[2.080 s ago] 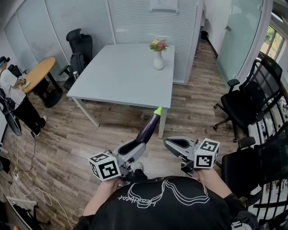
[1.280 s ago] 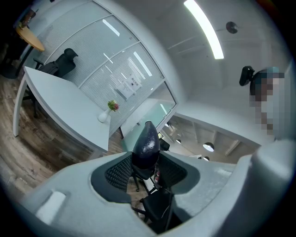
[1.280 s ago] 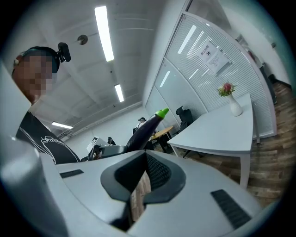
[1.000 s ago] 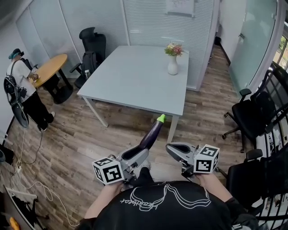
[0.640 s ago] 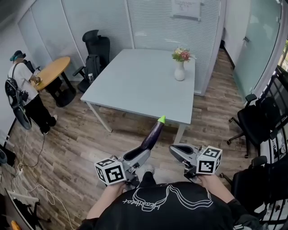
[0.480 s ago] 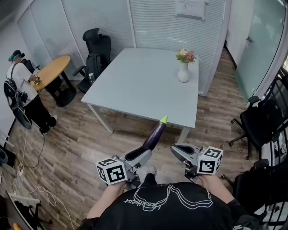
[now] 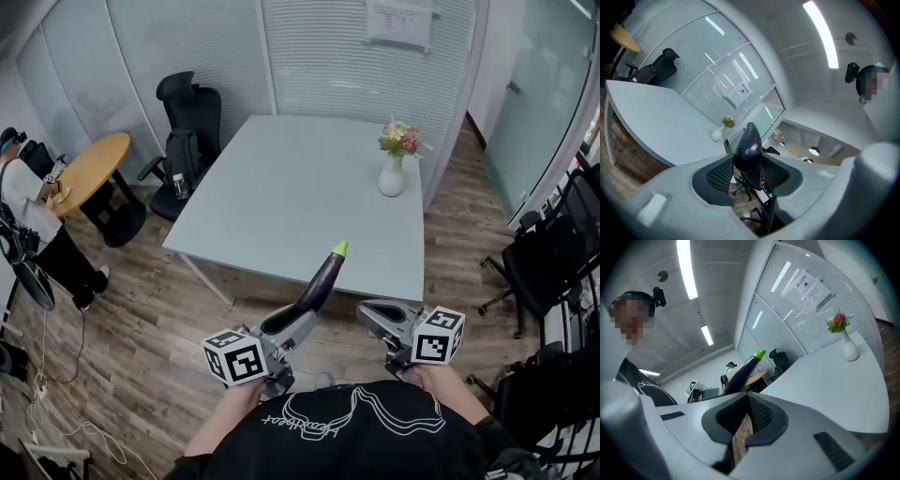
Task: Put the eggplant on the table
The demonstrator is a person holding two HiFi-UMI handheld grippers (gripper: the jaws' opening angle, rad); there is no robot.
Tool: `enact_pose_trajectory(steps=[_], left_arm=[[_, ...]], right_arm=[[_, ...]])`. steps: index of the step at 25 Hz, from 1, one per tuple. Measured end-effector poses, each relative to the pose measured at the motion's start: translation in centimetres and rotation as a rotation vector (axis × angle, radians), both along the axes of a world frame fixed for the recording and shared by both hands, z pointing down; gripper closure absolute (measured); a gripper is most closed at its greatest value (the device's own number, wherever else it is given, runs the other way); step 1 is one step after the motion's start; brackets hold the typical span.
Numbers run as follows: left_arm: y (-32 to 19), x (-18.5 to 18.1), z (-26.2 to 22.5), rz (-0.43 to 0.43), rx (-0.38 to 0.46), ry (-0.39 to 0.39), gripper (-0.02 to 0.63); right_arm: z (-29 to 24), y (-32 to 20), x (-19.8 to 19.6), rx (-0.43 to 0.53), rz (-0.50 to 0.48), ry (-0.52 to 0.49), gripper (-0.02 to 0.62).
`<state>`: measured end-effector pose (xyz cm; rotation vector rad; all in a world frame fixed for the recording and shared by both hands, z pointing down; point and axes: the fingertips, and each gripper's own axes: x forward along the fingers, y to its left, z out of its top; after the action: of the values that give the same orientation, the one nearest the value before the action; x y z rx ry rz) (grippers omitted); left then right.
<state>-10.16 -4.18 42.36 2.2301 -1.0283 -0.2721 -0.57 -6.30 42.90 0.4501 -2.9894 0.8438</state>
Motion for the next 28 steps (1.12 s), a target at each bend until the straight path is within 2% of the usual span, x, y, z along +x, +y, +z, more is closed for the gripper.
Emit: enact_pose_trajectory(steps=[7, 11, 19, 23, 28], left_arm=[[-4.2, -4.6, 0.1, 0.013, 0.041, -0.009, 0.417], [-4.5, -6.2, 0.1, 0.009, 0.043, -0.016, 0.417], [-4.8, -10.7, 2.0, -0.077, 0.038, -0.051, 0.417], [-7.7, -11.4, 3.2, -0.081, 0.015, -0.076, 0.417], [-13.6, -11.2, 4.2, -0.05, -0.005, -0.126, 0.417]], right_arm=[[-1.4, -3.7, -3.3, 0.059, 0.06, 0.034, 0.588], [-1.3, -4.8, -4.4, 0.048, 0.081, 0.045, 0.588], [1.0, -5.6, -7.8, 0.025, 0.063, 0.021, 0.586], [2.9, -7.8, -8.1, -0.025, 0.071, 0.047, 0.588], [2.9, -13.3, -9.0, -0.048, 0.079, 0.051, 0.587]])
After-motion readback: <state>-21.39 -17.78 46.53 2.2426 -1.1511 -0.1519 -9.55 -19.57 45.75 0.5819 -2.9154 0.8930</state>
